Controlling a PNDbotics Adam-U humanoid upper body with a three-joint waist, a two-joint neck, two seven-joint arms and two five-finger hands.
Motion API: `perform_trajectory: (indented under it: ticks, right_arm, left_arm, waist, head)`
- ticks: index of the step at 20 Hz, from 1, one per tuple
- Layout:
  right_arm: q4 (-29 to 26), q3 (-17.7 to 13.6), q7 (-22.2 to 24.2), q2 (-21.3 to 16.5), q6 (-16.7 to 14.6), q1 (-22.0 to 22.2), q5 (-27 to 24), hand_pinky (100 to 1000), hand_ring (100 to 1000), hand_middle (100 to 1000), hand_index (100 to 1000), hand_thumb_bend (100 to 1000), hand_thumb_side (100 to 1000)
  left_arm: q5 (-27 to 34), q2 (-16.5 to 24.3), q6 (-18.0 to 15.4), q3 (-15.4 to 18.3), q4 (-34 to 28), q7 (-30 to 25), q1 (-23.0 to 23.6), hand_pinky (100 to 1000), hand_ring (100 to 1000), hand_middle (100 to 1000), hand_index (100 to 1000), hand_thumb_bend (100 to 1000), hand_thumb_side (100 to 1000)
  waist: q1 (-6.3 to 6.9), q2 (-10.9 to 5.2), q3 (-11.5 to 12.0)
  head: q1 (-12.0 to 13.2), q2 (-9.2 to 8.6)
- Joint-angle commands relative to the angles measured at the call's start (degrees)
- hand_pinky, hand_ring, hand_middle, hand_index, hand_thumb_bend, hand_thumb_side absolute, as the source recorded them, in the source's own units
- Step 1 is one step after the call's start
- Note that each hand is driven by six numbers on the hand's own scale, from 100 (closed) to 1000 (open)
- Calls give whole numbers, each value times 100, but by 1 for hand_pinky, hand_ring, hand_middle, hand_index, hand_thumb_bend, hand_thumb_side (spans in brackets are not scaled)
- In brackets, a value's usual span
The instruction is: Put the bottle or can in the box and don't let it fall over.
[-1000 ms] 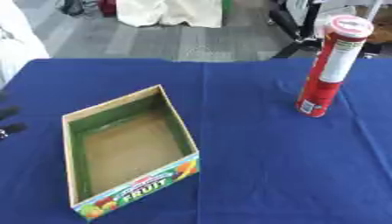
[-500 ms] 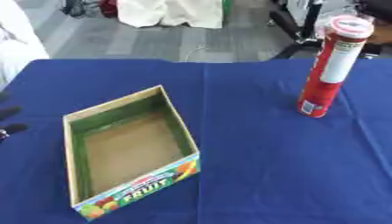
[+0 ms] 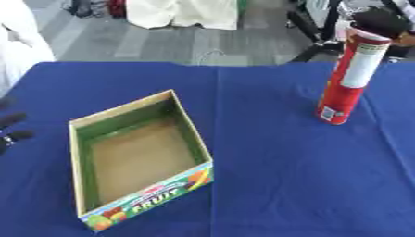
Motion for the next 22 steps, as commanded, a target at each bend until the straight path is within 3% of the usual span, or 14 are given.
perform_trajectory:
  ticks: [1,10,22]
  right_arm:
    - [-87,-17,89,-117,36,-56,5,906,931,901,961,156,1000]
    - [49,-27,337,-153,-19,108,-82,947,963,928,990,219,1000]
    - [110,-60,414,-164,-99,200,-188,935,948,919,981,235,1000]
  left_arm:
    - [-39,129,-2,14,-63,-22,-36,716,822,841,770,201,899]
    - [-51,124,7,5,-51,-37,-41,715,822,840,770,201,903]
    - [-84,118,23,-6,-53,-59,-47,714,823,838,770,199,908]
  waist:
    - [-5,-103,-5]
    - [-4,-66,-14]
    - [21,12,-28]
  head:
    - [-9,-51]
    - [-15,-91]
    - [9,-82]
